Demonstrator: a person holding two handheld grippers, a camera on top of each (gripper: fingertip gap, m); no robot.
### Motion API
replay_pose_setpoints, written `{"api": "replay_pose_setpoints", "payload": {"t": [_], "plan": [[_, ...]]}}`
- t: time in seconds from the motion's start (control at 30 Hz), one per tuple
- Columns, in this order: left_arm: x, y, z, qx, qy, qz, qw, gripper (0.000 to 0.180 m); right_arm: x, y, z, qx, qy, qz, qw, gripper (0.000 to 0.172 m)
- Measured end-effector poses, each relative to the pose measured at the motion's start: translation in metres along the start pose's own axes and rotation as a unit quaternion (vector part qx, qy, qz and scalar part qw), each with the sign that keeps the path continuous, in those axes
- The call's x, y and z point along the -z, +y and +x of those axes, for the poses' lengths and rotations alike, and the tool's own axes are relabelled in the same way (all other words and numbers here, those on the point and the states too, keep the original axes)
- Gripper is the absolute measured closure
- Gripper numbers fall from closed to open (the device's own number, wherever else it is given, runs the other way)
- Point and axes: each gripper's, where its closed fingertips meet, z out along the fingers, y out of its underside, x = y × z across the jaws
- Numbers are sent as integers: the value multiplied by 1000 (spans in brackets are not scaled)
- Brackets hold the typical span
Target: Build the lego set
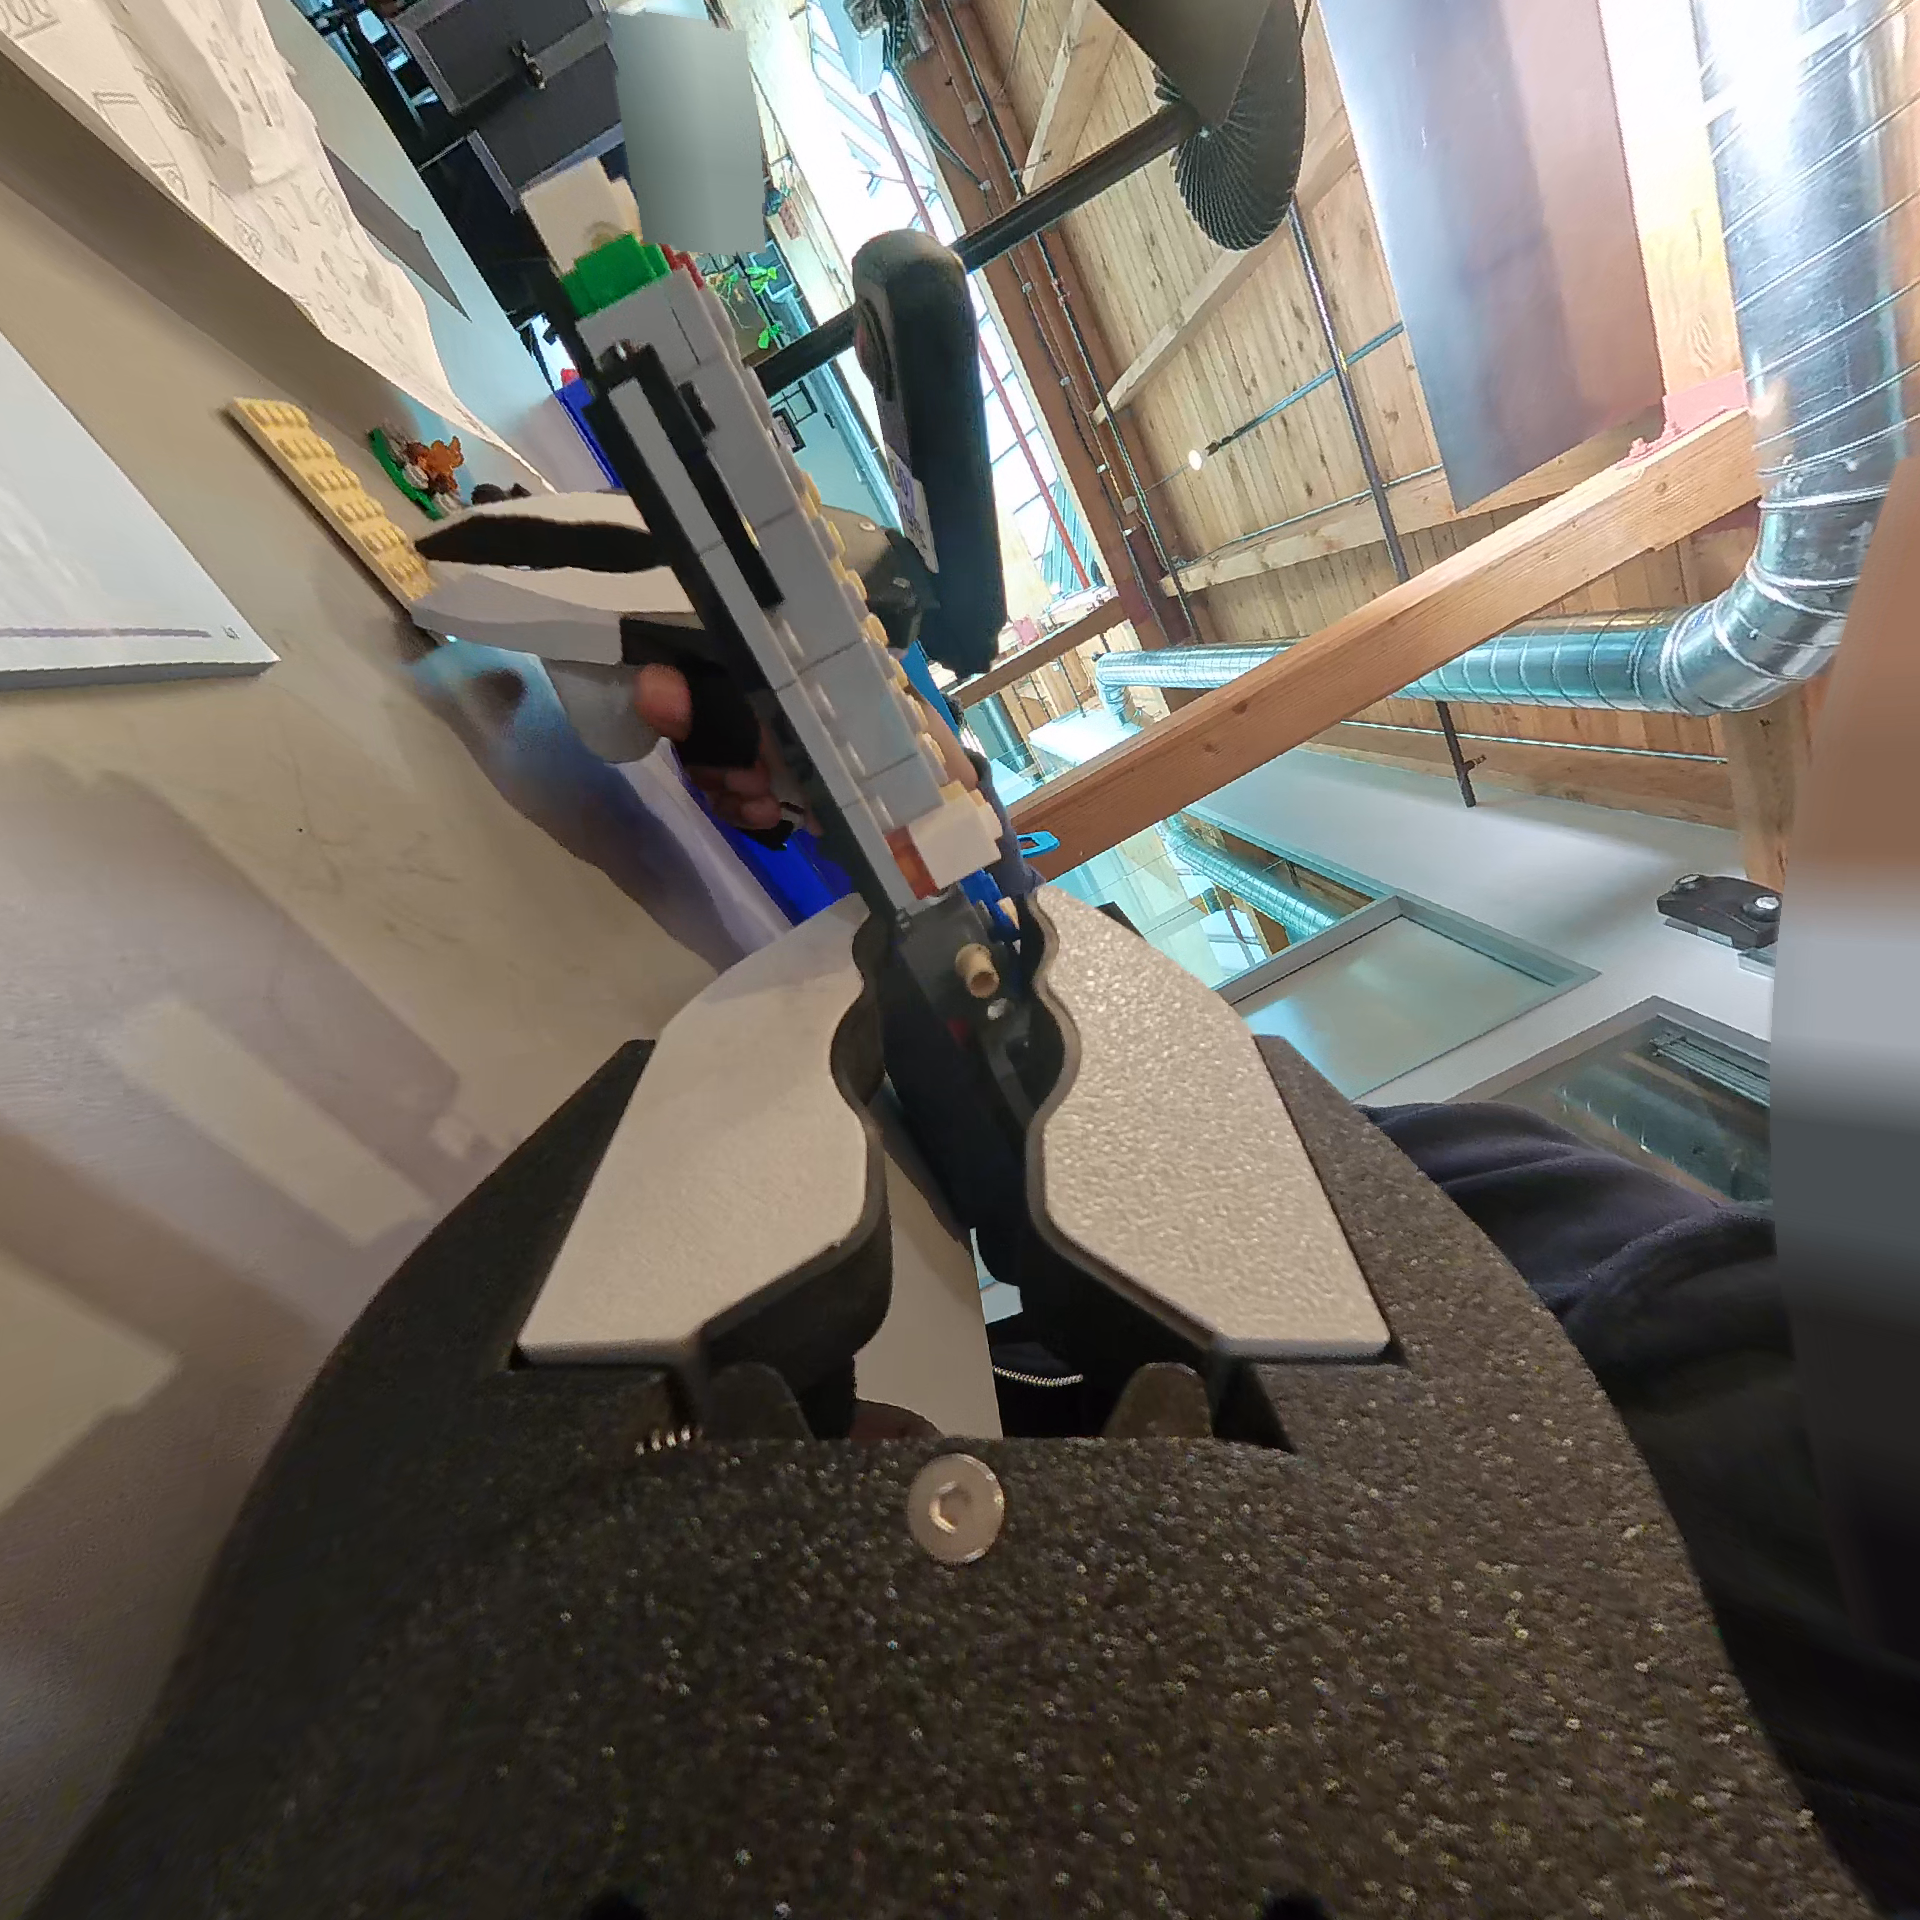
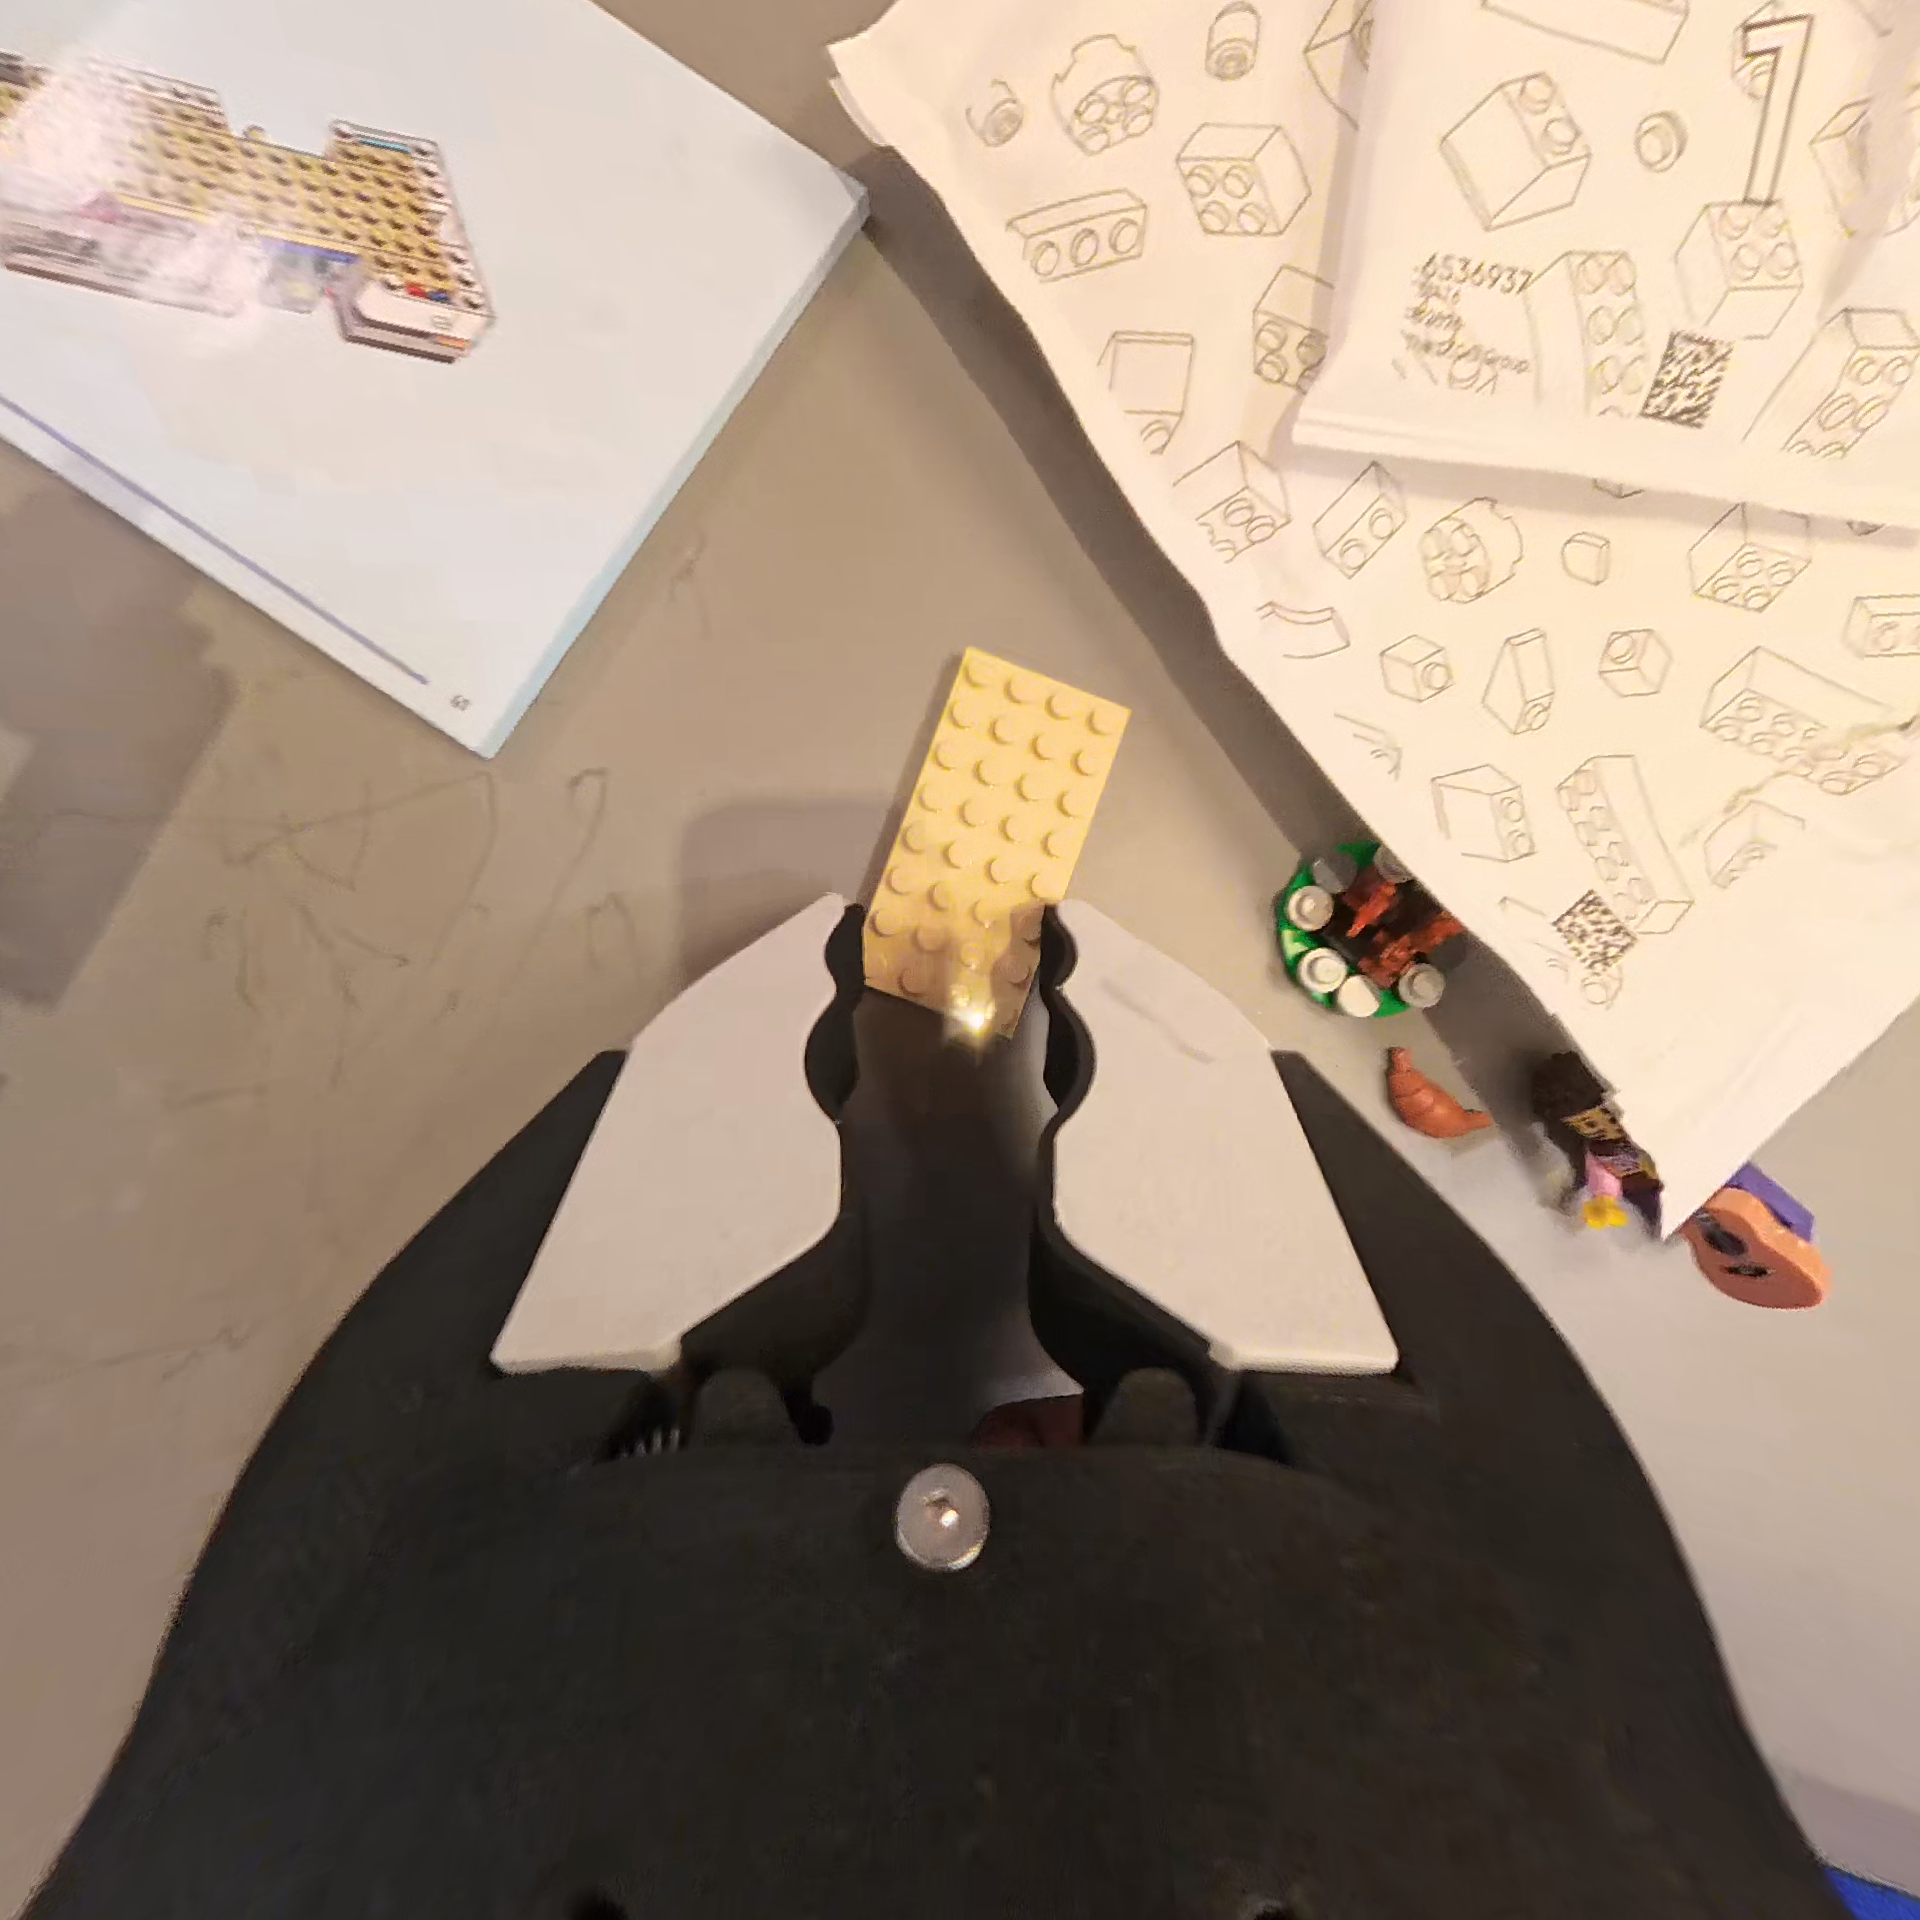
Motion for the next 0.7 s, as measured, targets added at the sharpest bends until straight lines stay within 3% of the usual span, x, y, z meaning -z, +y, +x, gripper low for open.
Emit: {"api": "replay_pose_setpoints", "payload": {"t": [0.33,0.7], "plan": [[2,-3,-2,12,-1,9,1000,157,24,-10,-23,-38,-78,51,995,142],[2,-3,-3,12,-3,8,1000,157,30,-2,-71,42,-106,38,993,141]]}}
